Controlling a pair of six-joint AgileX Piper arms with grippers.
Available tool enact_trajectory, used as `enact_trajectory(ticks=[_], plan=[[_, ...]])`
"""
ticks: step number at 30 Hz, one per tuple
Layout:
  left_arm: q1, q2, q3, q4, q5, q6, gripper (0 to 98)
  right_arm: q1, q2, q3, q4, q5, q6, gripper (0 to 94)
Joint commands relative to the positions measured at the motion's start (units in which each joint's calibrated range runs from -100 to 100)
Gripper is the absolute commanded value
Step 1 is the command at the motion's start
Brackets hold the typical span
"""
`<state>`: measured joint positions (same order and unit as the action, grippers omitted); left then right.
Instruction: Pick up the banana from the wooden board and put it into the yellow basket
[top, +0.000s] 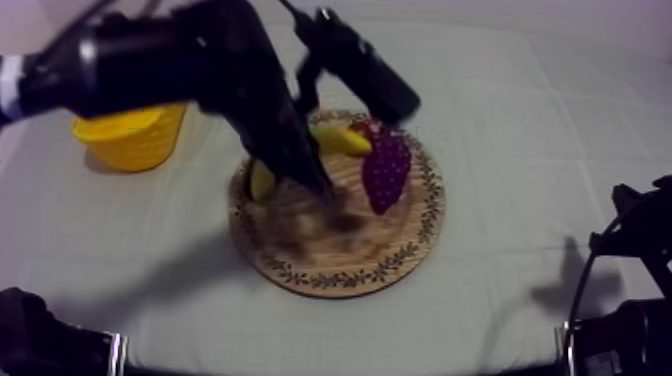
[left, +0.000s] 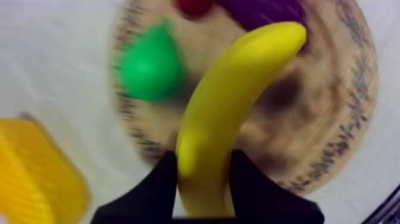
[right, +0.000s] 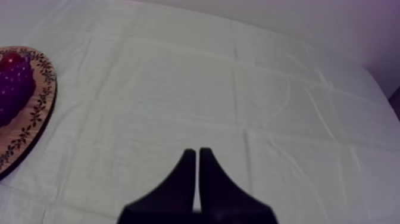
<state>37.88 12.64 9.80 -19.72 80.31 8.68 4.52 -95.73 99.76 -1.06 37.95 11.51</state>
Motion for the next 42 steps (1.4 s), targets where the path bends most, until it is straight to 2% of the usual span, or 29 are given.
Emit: enact_trajectory(ticks=[1,5,9,14,21,28,42], plan=[[-3.2,-3.6,-3.4,-1.67,2.5,-1.5,30.6,0.0,0.0,0.0,0.0,0.0,0.0,0.3],[-9.0,-7.0,-7.4,-3.6,4.3,-4.1,30.9,0.0,0.0,0.0,0.0,0.0,0.0,0.3],[-15.0,-8.7,-9.7,-4.3,3.3,-6.1,31.0,0.0,0.0,0.0,0.0,0.0,0.0,0.3],[-21.4,-8.7,-10.6,-4.24,-0.5,-7.4,31.3,0.0,0.0,0.0,0.0,0.0,0.0,0.3],[-28.4,-6.3,-8.1,-3.39,-6.7,-7.5,31.5,0.0,0.0,0.0,0.0,0.0,0.0,0.3],[-32.0,-2.5,-2.3,-2.55,-13.5,-6.6,31.6,0.0,0.0,0.0,0.0,0.0,0.0,0.3],[-33.8,4.0,6.3,-0.72,-25.0,-3.8,32.3,0.0,0.0,0.0,0.0,0.0,0.0,0.3]])
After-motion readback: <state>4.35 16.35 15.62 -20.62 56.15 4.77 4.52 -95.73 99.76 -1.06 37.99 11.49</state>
